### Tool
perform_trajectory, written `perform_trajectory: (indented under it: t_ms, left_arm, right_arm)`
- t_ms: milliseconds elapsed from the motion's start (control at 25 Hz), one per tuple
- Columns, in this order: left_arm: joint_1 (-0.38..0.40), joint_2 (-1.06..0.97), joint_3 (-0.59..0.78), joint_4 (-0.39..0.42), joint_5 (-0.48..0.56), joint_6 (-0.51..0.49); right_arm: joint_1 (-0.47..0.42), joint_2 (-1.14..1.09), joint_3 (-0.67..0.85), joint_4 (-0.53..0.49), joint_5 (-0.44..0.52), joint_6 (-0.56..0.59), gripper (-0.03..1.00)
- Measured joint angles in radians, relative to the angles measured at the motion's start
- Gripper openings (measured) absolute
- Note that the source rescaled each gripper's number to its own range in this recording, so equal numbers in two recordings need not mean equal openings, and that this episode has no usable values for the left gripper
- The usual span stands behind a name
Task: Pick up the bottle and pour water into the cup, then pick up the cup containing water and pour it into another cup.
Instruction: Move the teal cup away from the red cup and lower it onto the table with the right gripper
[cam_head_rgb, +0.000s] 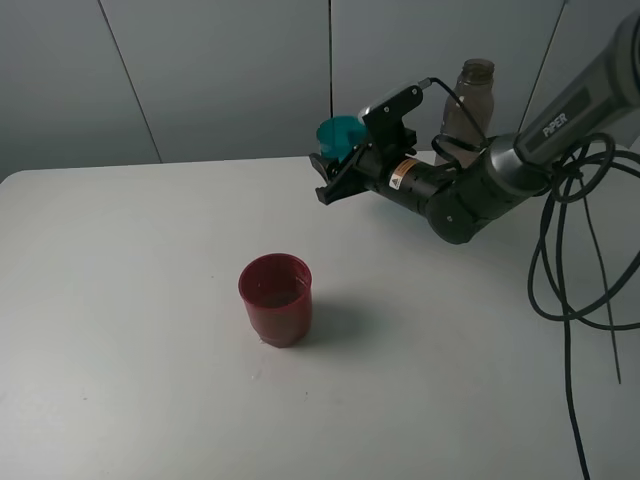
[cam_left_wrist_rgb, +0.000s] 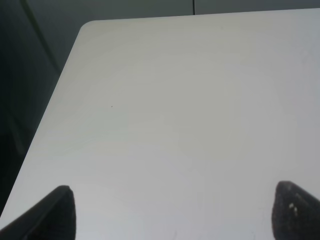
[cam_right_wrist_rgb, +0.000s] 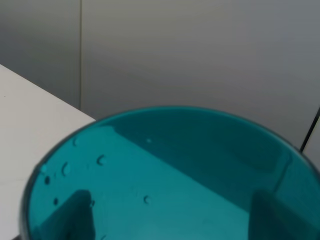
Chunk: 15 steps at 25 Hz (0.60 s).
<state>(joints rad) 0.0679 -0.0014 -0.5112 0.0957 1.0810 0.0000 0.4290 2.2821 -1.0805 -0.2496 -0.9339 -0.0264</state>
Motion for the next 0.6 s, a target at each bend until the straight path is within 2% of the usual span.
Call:
perform_trajectory:
  t_ms: [240,600]
  left_arm:
    - [0.0,0.0,0.0,0.0,0.0,0.0]
    - [0.0,0.0,0.0,0.0,0.0,0.0]
  right_arm:
    - [-0.004,0.104,-0.088,0.029,0.027,0.041,0.05]
    - [-0.006,0.137,-0.101,0.042,0.044,0.089,0.05]
